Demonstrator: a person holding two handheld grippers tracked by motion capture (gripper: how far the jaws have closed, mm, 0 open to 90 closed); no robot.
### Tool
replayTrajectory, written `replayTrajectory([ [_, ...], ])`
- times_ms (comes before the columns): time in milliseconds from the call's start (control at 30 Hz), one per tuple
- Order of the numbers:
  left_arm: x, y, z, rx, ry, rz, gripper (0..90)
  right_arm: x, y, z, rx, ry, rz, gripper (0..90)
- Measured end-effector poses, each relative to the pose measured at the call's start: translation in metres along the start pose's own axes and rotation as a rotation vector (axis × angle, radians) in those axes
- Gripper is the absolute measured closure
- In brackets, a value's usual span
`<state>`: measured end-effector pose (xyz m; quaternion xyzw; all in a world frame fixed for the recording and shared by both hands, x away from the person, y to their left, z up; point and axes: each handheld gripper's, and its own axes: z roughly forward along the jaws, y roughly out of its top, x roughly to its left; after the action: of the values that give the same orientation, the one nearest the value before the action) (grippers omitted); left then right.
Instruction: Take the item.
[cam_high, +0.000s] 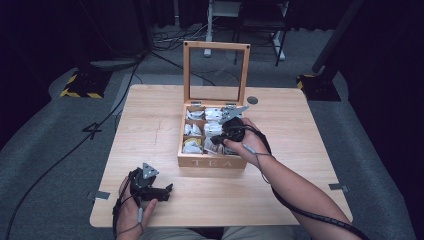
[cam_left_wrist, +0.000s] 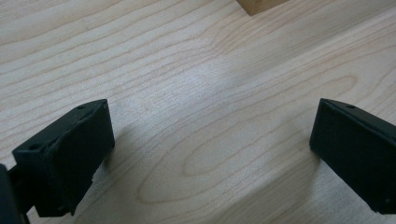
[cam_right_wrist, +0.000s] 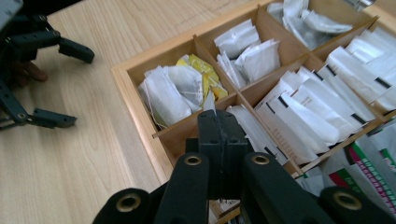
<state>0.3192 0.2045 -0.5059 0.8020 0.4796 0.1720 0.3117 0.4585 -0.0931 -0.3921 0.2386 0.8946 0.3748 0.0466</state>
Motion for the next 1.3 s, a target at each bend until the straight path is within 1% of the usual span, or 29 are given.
replayTrajectory([
  [233, 0.000, 0.000, 0.000, -0.001, 0.003, -0.001, 0.3, 0.002, 0.003, -0.019, -0.059, -0.007, 0.002, 90.0],
  [267, 0.000, 0.000, 0.000, -0.001, 0.002, -0.001, 0.3, 0.002, 0.003, -0.019, -0.059, -0.007, 0.002, 90.0],
  [300, 0.000, 0.000, 0.000, 0.000, 0.001, -0.002, 0.3, 0.003, 0.004, -0.024, -0.076, -0.006, 0.001, 90.0],
  [367, 0.000, 0.000, 0.000, 0.002, -0.001, -0.004, 0.3, 0.003, 0.004, -0.026, -0.085, -0.004, 0.000, 90.0],
  [400, 0.000, 0.000, 0.000, 0.003, -0.004, -0.008, 0.3, 0.004, 0.003, -0.030, -0.102, -0.006, 0.000, 90.0],
  [500, 0.000, 0.000, 0.000, 0.000, -0.002, -0.007, 0.3, 0.004, 0.003, -0.033, -0.115, -0.005, -0.001, 90.0],
  [533, 0.000, 0.000, 0.000, 0.000, -0.002, -0.007, 0.3, 0.004, 0.002, -0.037, -0.131, -0.006, 0.003, 90.0],
  [633, 0.000, 0.000, 0.000, 0.001, -0.002, -0.008, 0.3, 0.003, 0.002, -0.041, -0.145, -0.005, 0.004, 90.0],
  [667, 0.000, 0.000, 0.000, 0.001, -0.004, -0.007, 0.3, 0.003, 0.001, -0.045, -0.159, -0.007, 0.007, 90.0],
  [767, 0.001, 0.000, 0.000, 0.004, -0.008, -0.003, 0.3, 0.003, 0.000, -0.049, -0.166, -0.011, 0.005, 90.0],
  [800, 0.000, 0.000, 0.000, 0.002, -0.005, -0.003, 0.3, 0.002, -0.002, -0.055, -0.177, -0.015, 0.003, 90.0],
  [833, 0.000, 0.000, 0.000, 0.002, -0.005, -0.003, 0.3, 0.002, -0.002, -0.055, -0.177, -0.015, 0.003, 90.0],
  [867, 0.001, 0.000, 0.000, 0.004, -0.008, -0.003, 0.3, 0.002, -0.004, -0.061, -0.189, -0.018, 0.005, 90.0],
  [1000, 0.000, 0.000, 0.000, 0.004, -0.008, -0.004, 0.3, 0.000, -0.006, -0.070, -0.202, -0.027, 0.009, 90.0],
  [1033, 0.001, 0.000, 0.000, 0.004, -0.008, -0.002, 0.3, -0.001, -0.008, -0.075, -0.211, -0.034, 0.012, 90.0],
  [1167, 0.001, 0.001, 0.000, 0.005, -0.005, -0.001, 0.1, -0.003, -0.012, -0.088, -0.225, -0.046, 0.019, 90.0],
  [1200, 0.001, 0.001, 0.001, -0.002, -0.003, -0.001, 0.1, -0.004, -0.013, -0.091, -0.226, -0.049, 0.022, 90.0],
  [1300, 0.001, 0.001, 0.001, 0.003, -0.002, 0.001, 0.0, -0.006, -0.017, -0.099, -0.234, -0.059, 0.028, 90.0],
])
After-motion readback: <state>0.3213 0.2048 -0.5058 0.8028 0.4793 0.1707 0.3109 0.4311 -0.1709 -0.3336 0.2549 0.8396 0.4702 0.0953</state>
